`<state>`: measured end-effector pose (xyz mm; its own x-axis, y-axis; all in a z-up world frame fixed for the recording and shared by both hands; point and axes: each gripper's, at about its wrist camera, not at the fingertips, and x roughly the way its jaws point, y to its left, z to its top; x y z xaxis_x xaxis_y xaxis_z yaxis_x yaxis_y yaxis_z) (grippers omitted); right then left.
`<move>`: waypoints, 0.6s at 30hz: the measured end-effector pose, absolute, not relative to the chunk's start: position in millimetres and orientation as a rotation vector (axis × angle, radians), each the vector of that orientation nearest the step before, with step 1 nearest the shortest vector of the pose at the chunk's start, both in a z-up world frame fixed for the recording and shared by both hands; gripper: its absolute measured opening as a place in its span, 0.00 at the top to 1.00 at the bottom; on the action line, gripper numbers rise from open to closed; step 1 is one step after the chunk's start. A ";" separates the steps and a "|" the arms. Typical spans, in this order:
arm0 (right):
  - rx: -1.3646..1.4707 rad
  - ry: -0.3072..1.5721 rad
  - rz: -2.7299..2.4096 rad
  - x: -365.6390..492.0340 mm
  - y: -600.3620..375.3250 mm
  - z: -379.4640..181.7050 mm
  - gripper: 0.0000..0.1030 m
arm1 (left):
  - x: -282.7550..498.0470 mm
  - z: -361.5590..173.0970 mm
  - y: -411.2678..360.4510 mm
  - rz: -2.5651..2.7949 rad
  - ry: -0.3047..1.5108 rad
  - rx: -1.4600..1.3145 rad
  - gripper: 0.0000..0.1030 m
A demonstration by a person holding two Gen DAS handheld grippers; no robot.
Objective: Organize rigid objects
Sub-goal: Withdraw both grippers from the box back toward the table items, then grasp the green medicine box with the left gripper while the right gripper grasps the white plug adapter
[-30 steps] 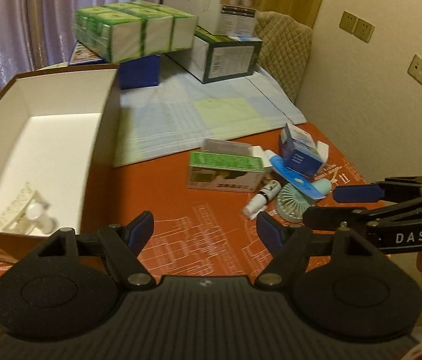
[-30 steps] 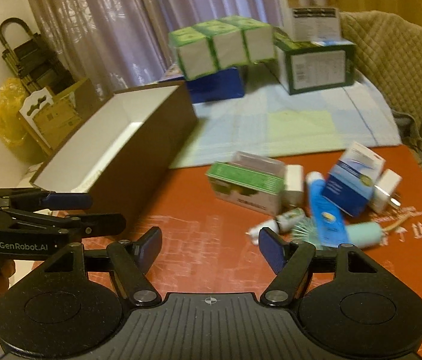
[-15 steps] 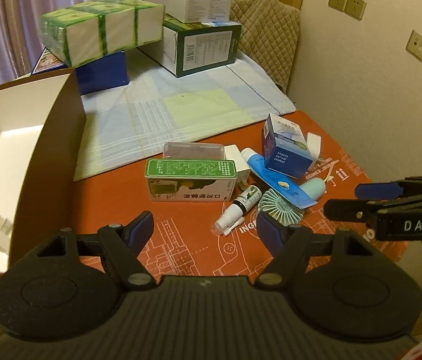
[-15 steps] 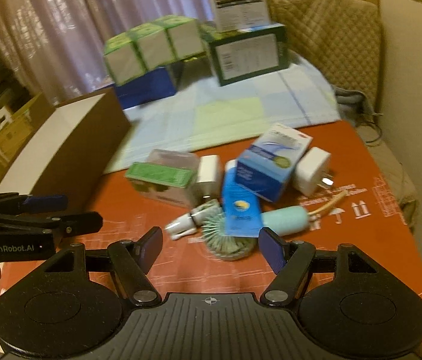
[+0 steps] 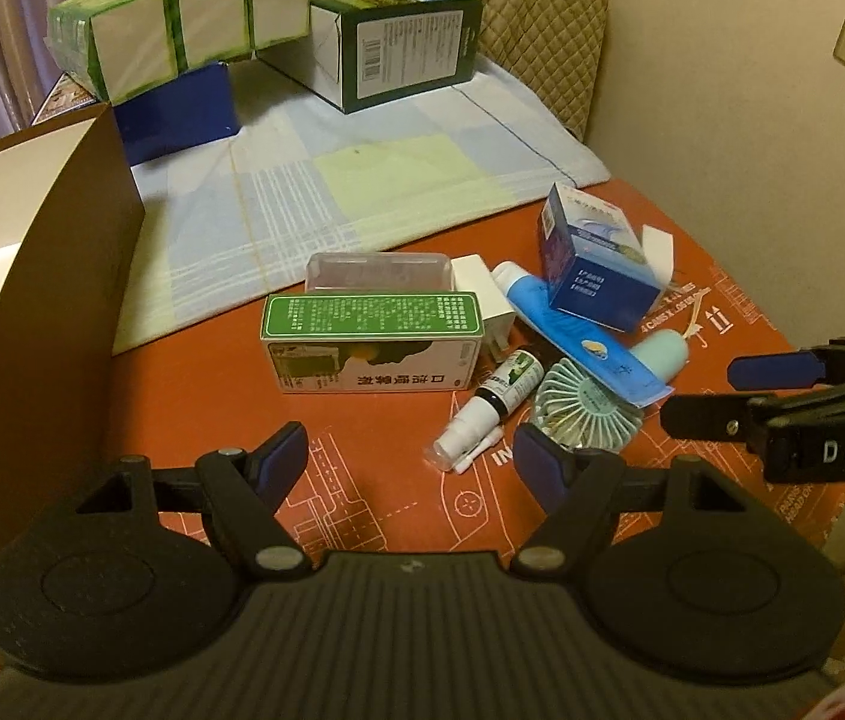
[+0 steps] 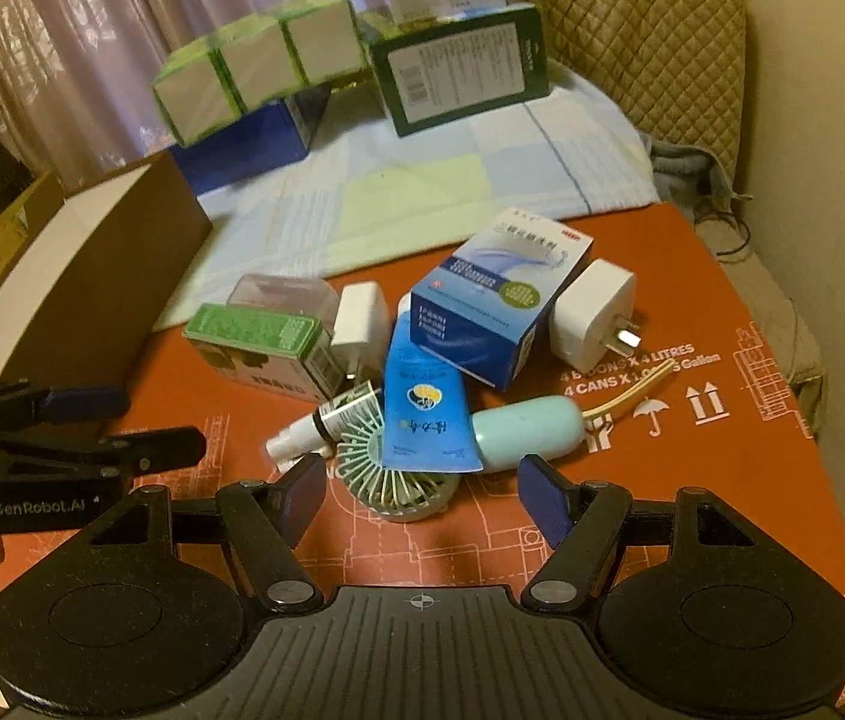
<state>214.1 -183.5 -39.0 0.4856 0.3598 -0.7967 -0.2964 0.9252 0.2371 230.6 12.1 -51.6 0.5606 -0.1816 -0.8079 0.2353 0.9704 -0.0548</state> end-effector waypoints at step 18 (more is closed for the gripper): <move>0.098 0.973 0.323 259.1 -183.3 -45.6 0.34 | 276.7 -62.6 -16.7 -0.222 0.930 0.112 0.30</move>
<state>259.1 -183.3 -45.6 0.5191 0.3128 -0.7954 -0.2254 0.9478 0.2256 276.7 -16.7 -62.6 0.5770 -0.1409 -0.8045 0.2372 0.9715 0.0000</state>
